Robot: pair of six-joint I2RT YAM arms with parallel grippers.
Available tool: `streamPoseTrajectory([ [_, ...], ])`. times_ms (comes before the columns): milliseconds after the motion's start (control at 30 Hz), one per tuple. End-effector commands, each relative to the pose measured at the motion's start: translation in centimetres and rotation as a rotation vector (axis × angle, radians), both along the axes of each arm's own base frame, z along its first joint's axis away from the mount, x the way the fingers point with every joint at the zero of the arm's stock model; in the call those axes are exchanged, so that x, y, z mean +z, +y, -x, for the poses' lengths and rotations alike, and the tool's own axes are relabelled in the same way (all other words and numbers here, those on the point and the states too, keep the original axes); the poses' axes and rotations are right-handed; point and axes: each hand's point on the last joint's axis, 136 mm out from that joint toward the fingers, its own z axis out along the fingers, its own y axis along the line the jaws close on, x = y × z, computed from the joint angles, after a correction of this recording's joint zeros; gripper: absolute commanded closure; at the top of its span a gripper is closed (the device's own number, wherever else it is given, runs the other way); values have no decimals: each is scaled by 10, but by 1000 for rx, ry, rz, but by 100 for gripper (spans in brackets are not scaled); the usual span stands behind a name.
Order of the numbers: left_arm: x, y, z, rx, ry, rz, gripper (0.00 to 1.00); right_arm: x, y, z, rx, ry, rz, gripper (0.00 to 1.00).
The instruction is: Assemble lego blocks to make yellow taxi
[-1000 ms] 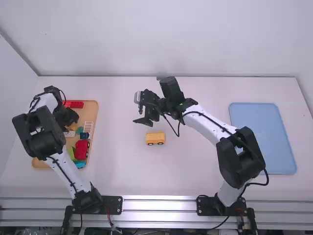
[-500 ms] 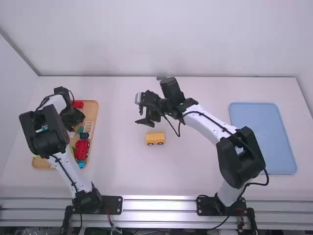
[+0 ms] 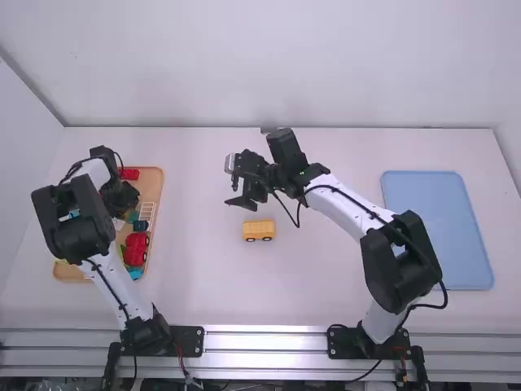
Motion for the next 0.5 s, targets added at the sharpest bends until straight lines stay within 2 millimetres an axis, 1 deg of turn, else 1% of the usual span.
streamPoseTrajectory([
  [0,-6,5,20,7,46,5,64,4,1,-1,2,-2,-8,1],
  [133,-6,11,20,-13,34,1,64,3,0,-3,-2,-1,-7,1],
  [200,-1,20,14,-20,0,-21,65,4,1,-2,-8,12,-12,1],
  [233,1,21,14,-21,-3,-24,65,4,1,-2,-10,15,-12,1],
  [300,21,23,8,-37,-57,-34,67,6,-1,-7,-33,32,-22,1],
  [367,35,21,1,-68,-102,-32,68,6,-3,-9,-42,37,-26,1],
  [433,59,17,-6,-117,-168,-37,76,6,-2,-8,-41,35,-25,1],
  [467,69,16,-8,-136,-189,-44,76,6,-2,-8,-41,36,-25,1],
])
